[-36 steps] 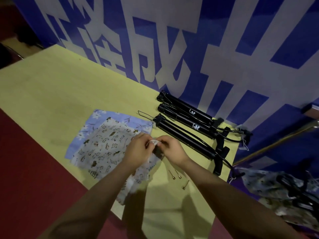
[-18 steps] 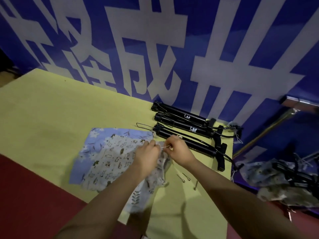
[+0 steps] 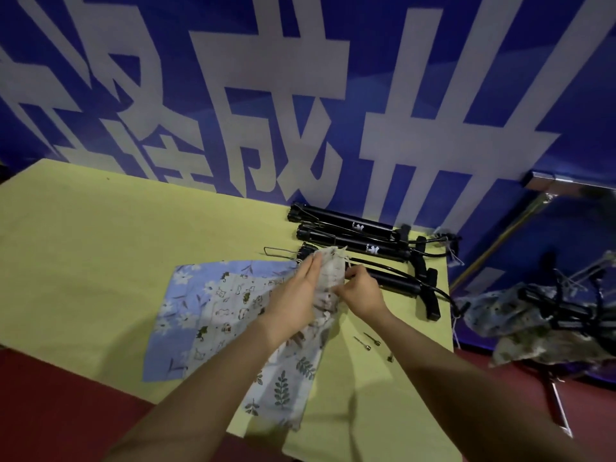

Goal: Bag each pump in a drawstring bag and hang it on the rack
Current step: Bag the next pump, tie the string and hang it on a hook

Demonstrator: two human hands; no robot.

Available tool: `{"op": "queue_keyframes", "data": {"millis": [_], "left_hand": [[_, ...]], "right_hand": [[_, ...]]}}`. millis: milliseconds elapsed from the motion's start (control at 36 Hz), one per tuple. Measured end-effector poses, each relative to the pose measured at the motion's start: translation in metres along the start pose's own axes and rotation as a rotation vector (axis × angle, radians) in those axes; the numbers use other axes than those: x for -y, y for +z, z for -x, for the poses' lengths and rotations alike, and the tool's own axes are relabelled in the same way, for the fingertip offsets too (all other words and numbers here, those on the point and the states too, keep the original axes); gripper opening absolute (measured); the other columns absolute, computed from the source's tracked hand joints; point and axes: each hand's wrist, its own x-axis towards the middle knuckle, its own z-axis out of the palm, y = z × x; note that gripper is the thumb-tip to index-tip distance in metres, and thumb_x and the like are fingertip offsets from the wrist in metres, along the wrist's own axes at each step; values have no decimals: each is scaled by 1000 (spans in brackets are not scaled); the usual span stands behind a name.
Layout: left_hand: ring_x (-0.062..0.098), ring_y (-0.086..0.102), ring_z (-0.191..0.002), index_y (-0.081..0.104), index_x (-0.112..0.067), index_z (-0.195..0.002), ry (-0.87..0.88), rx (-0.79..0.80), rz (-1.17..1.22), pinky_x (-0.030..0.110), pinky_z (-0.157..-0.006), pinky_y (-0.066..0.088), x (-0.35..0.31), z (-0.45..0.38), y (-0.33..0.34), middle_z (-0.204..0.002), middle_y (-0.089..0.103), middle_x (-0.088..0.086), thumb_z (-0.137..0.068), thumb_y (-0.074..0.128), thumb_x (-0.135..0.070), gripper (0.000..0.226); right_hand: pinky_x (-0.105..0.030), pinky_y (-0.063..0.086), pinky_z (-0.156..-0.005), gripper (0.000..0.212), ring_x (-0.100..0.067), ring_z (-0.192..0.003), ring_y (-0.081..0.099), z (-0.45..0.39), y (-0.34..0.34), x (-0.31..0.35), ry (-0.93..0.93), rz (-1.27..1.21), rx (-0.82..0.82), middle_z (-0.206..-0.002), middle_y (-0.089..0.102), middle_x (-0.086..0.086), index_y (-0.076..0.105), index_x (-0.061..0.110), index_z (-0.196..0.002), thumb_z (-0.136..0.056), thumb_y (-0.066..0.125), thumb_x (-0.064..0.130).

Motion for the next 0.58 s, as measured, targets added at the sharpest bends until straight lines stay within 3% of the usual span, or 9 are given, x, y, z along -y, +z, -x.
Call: {"op": "queue_keyframes", "data": {"millis": [111, 222, 361, 500, 583], "left_hand": [[15, 52, -75, -12, -21, -150, -6, -46, 33, 20, -46, 31, 1, 1, -6, -159, -13, -7, -80, 52, 9, 99], [12, 45, -63, -12, -20, -150, -25, -48, 51, 18, -44, 28, 3, 1, -6, -159, -15, -7, -82, 48, 10, 95], [17, 59, -88, -15, -20, -149, -19, -11, 24, 26, -51, 43, 4, -4, 3, -158, -17, -8, -81, 51, 9, 99], [19, 58, -92, -19, -20, -148, -3, 72, 17, 29, -55, 49, -1, -12, 18, -157, -20, -8, -79, 55, 9, 105], [19, 60, -79, -23, -21, -146, 2, 146, 40, 27, -48, 41, -8, -11, 30, -155, -24, -11, -78, 56, 10, 109]], "right_hand": [[-42, 51, -71, 20, -26, -80, 62, 1, 2, -7, -32, -75, -44, -89, 65, -8, 50, 12, -105, -87, 56, 7], [-36, 44, -62, 16, -28, -78, 59, -2, -1, -20, -45, 11, -137, -91, 61, -8, 47, 16, -100, -89, 49, 5], [-37, 49, -74, 17, -21, -86, 58, 4, -11, -37, -142, 21, -109, -96, 59, -2, 58, 11, -109, -94, 55, 19], [-36, 51, -80, 14, -28, -95, 61, 15, -18, -68, -122, 189, -49, -102, 62, -8, 63, 10, -97, -86, 55, 10], [-33, 43, -86, 20, -26, -103, 53, 26, -18, -87, -98, 446, 46, -108, 58, -6, 63, 14, -102, -82, 62, 18]]}}
